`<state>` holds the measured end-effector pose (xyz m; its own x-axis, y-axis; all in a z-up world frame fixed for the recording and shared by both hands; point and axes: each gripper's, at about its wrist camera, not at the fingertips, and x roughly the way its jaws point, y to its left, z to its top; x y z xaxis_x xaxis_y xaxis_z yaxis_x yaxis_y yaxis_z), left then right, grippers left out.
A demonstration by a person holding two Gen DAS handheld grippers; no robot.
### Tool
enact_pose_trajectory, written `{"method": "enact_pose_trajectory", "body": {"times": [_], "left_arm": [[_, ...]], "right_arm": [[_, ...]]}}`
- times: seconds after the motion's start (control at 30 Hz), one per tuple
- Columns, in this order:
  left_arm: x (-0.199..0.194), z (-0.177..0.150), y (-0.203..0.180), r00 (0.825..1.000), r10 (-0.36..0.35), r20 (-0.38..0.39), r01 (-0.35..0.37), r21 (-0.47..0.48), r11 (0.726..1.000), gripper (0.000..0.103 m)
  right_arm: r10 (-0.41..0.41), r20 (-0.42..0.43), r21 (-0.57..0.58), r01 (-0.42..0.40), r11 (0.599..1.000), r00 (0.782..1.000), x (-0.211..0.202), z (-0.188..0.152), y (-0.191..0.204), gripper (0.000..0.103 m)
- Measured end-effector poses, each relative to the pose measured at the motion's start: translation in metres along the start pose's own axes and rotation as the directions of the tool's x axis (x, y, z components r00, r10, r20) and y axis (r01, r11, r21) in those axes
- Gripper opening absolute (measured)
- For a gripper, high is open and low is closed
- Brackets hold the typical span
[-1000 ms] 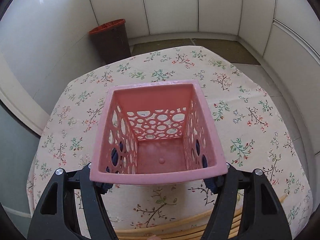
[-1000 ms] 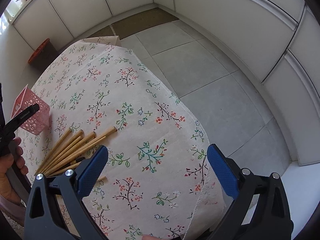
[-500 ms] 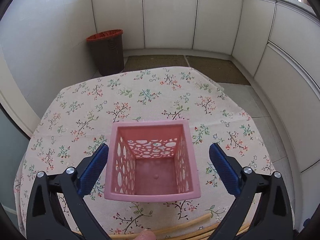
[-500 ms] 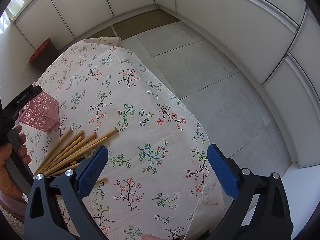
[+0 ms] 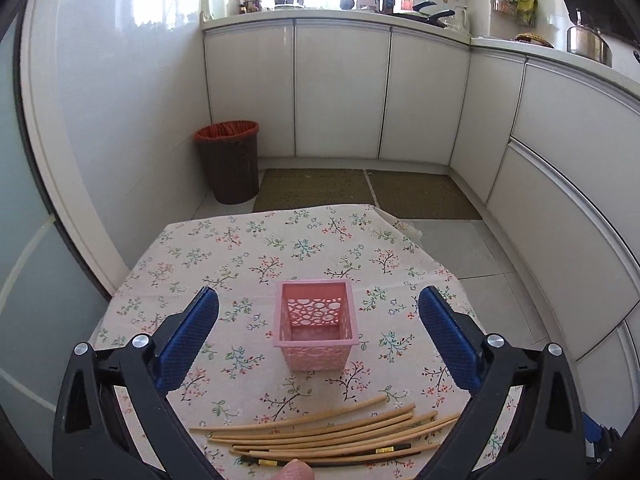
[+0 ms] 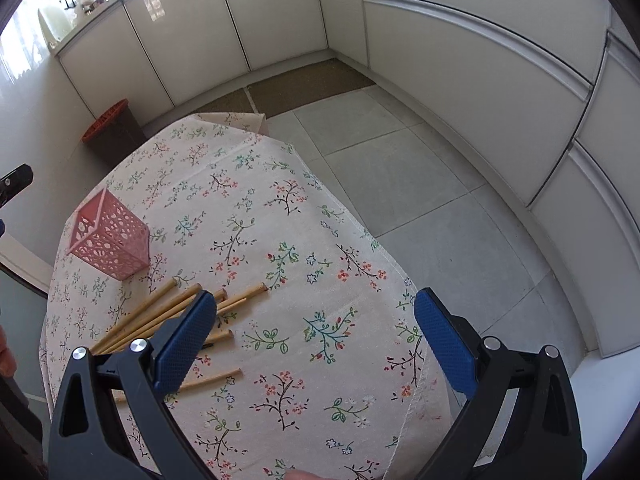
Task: Organize utensils
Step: 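Set the pink holder down beyond the chopsticks and open the left gripper, then grasp one wooden chopstick from the pile with the left gripper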
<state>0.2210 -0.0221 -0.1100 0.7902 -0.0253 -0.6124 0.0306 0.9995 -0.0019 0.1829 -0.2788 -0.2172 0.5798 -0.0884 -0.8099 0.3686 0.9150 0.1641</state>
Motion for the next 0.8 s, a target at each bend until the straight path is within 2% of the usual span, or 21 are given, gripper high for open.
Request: {"method": "enact_pose_trajectory", "body": {"times": [0.3, 0.47, 0.6, 0.8], "left_arm": [[-0.07, -0.022, 0.023, 0.999, 0.037, 0.011, -0.036, -0.055, 0.998, 0.096], [-0.097, -0.051, 0.042, 0.995, 0.081, 0.061, -0.074, -0.112, 0.991, 0.096], [-0.098, -0.069, 0.048, 0.995, 0.091, 0.037, -0.087, -0.102, 0.991, 0.096], [-0.098, -0.073, 0.056, 0.996, 0.085, 0.038, -0.081, -0.11, 0.991, 0.096]], "right_arm": [[0.018, 0.132, -0.039, -0.013, 0.999, 0.991, -0.042, -0.012, 0.017, 0.096], [0.002, 0.177, -0.078, 0.012, 0.997, 0.984, -0.054, -0.024, 0.026, 0.096], [0.003, 0.19, -0.092, 0.014, 0.996, 0.982, -0.058, -0.031, 0.028, 0.096], [-0.024, 0.206, -0.124, 0.05, 0.991, 0.978, -0.057, -0.037, 0.035, 0.096]]}}
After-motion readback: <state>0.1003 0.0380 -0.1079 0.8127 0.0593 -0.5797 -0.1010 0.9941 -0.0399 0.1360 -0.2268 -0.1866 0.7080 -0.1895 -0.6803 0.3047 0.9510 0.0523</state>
